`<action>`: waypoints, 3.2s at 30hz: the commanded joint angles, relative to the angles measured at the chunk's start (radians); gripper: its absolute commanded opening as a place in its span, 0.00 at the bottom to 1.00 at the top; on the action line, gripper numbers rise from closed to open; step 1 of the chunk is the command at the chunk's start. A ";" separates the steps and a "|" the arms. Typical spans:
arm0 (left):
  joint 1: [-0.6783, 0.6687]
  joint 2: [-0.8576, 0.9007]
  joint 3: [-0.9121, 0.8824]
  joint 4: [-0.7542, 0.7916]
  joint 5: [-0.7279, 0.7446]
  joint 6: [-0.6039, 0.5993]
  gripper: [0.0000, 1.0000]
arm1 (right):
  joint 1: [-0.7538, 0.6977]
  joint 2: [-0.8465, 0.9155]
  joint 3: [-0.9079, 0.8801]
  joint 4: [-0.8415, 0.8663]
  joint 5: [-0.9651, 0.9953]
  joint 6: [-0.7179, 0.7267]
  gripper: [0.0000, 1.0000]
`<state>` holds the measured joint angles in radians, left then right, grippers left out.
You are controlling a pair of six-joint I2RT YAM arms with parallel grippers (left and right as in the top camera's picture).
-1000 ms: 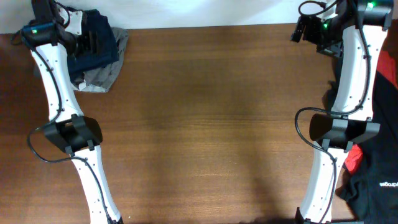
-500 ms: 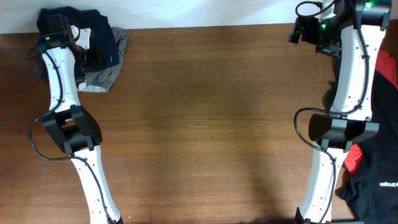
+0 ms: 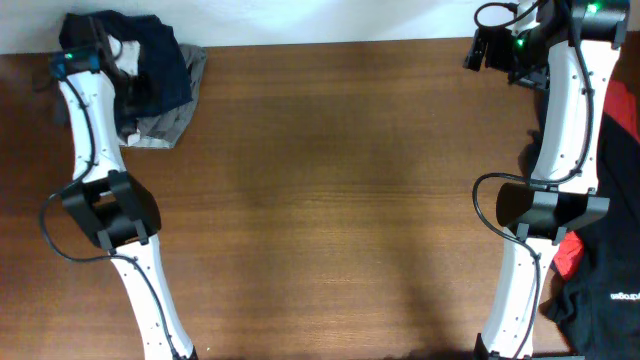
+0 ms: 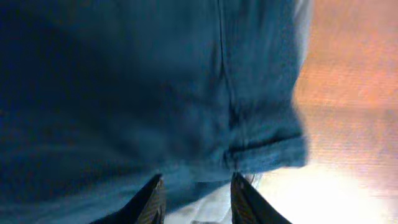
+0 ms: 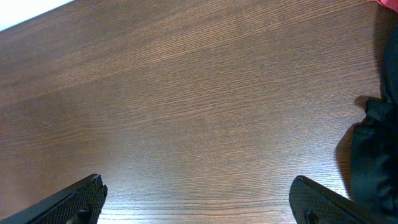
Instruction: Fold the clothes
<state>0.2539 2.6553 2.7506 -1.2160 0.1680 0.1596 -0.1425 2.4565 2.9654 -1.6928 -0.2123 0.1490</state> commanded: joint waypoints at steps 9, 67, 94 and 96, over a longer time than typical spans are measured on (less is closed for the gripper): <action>0.088 -0.121 -0.052 0.157 -0.060 -0.040 0.26 | 0.007 0.005 -0.004 -0.006 -0.009 -0.014 0.98; 0.108 0.230 -0.016 1.060 0.049 -0.175 0.35 | 0.027 0.005 -0.004 -0.006 -0.017 -0.010 0.99; 0.067 0.269 0.068 1.089 0.152 -0.168 0.35 | 0.065 0.005 -0.004 -0.006 -0.017 -0.010 0.99; 0.043 0.248 0.071 1.097 0.151 -0.168 0.35 | 0.065 0.005 -0.004 -0.006 -0.017 -0.010 0.99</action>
<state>0.3447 2.9734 2.7838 -0.1295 0.2707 -0.0017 -0.0887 2.4565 2.9654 -1.6928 -0.2161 0.1463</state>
